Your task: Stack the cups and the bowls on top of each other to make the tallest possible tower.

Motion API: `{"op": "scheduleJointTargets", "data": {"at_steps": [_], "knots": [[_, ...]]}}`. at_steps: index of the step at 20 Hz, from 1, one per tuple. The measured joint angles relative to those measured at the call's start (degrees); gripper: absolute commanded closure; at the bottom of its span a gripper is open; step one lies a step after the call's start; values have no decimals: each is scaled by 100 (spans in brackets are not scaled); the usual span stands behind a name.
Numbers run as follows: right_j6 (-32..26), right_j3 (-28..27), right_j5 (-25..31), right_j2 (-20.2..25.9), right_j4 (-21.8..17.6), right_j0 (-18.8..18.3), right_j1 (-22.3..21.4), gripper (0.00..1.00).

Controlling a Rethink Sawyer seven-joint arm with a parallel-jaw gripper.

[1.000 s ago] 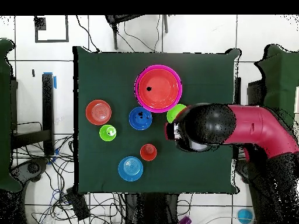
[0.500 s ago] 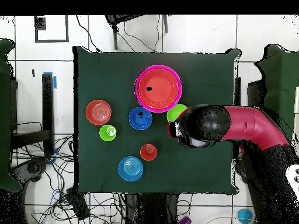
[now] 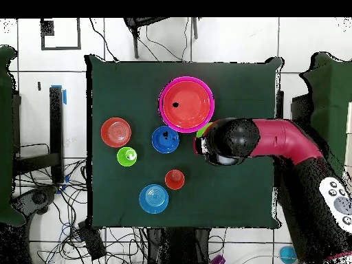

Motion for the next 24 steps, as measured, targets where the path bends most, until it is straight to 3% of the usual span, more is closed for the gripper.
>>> {"op": "scheduleJointTargets", "data": {"at_steps": [14, 24], "knots": [[0, -156, -71, -157, -19, 136, 367, 0], [0, -363, -71, -213, -13, 477, 446, 0]]}}
